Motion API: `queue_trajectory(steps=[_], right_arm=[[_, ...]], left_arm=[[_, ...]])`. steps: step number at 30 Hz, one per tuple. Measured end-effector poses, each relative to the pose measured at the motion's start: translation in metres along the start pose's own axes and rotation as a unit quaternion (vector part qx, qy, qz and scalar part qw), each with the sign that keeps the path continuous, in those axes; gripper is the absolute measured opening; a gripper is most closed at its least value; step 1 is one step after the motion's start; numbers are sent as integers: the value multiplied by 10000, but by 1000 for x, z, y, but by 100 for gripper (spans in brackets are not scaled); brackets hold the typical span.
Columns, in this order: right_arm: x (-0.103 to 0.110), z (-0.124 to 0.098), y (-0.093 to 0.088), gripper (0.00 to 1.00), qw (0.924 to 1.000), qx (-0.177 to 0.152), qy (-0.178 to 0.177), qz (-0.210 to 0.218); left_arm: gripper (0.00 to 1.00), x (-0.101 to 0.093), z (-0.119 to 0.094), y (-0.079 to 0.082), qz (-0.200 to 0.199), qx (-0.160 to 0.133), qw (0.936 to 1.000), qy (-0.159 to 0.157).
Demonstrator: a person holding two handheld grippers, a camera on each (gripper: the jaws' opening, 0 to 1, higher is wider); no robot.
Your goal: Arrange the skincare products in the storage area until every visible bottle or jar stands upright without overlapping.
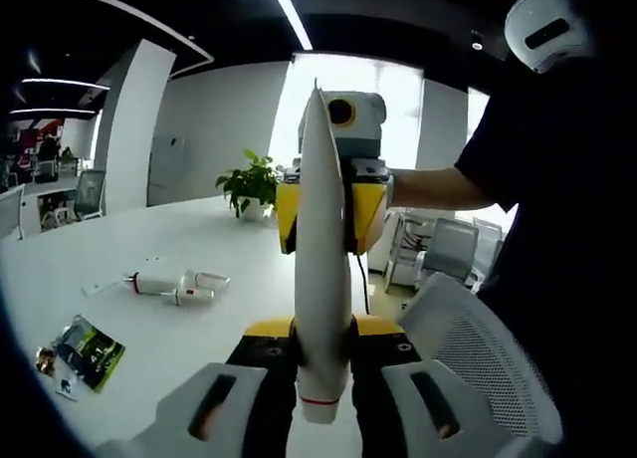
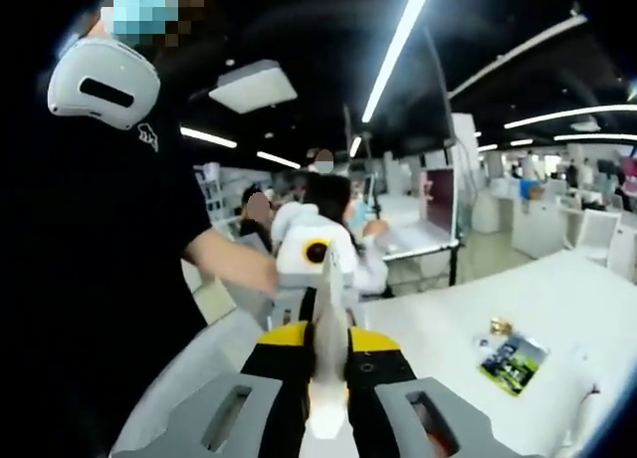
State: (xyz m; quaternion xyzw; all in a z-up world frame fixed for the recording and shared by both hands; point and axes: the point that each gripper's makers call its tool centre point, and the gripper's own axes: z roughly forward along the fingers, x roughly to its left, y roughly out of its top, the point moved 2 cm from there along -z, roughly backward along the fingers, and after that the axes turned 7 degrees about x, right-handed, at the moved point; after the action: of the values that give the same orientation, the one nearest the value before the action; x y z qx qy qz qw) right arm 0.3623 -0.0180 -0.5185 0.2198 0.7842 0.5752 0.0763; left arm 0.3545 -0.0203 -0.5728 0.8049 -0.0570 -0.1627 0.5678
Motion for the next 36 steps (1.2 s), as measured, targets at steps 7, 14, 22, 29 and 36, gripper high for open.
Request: queue_trajectory(steps=[7, 14, 22, 29, 36], right_arm=[[-4, -1, -6, 3, 10000, 5, -15, 51], [-14, 2, -15, 2, 9999, 61, -87, 110], [-25, 5, -25, 2, 9998, 90, -153, 126], [-44, 3, -40, 2, 9994, 161, -269, 165], [-61, 2, -55, 2, 9987, 250, -397, 192]], left_arm=[[17, 4, 5, -6, -255, -10, 9996, 75], [19, 16, 10, -12, -652, -31, 9972, 351], [38, 34, 10, -16, -712, -101, 9941, 813], [54, 41, 11, -30, -827, 3, 9902, 1124], [69, 50, 8, -48, -1071, -1, 9828, 1504]])
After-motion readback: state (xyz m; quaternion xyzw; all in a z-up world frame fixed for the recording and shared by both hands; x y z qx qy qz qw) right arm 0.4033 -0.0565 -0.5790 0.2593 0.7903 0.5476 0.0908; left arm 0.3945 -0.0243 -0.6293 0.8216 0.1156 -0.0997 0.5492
